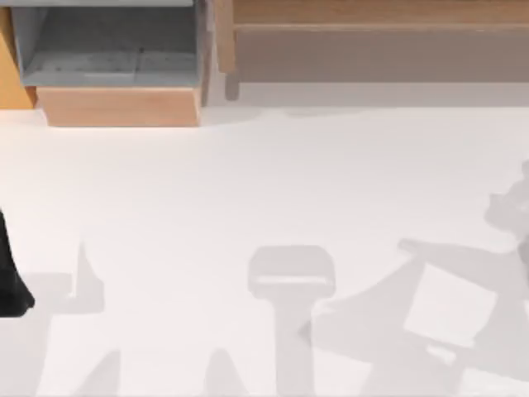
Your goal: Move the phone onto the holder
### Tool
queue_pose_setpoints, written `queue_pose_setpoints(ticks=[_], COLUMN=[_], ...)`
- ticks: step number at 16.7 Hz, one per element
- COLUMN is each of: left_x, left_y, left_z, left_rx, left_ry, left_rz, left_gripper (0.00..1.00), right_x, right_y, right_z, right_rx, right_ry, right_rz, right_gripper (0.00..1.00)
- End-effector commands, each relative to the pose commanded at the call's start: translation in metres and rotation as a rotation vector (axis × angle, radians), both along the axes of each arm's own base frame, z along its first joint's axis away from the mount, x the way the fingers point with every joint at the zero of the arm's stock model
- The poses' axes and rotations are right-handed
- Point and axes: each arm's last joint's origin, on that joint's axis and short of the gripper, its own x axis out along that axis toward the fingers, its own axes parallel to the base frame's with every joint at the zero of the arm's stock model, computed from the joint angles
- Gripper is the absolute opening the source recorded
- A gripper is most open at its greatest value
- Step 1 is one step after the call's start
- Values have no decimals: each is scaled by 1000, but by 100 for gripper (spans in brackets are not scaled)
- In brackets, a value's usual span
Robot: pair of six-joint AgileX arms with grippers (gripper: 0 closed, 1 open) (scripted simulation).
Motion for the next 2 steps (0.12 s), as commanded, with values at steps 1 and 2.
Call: queue_pose_setpoints(ticks=[1, 2], left_x=[0, 0], left_y=[0, 0], left_z=[0, 0], left_rx=[0, 0], left_ry=[0, 0], left_rz=[0, 0], left_gripper=[100, 100], right_x=[0, 0], right_y=[0, 0], right_z=[0, 0], right_rx=[0, 0], right_ry=[0, 0], right_rz=[0, 0], right_gripper=[100, 100])
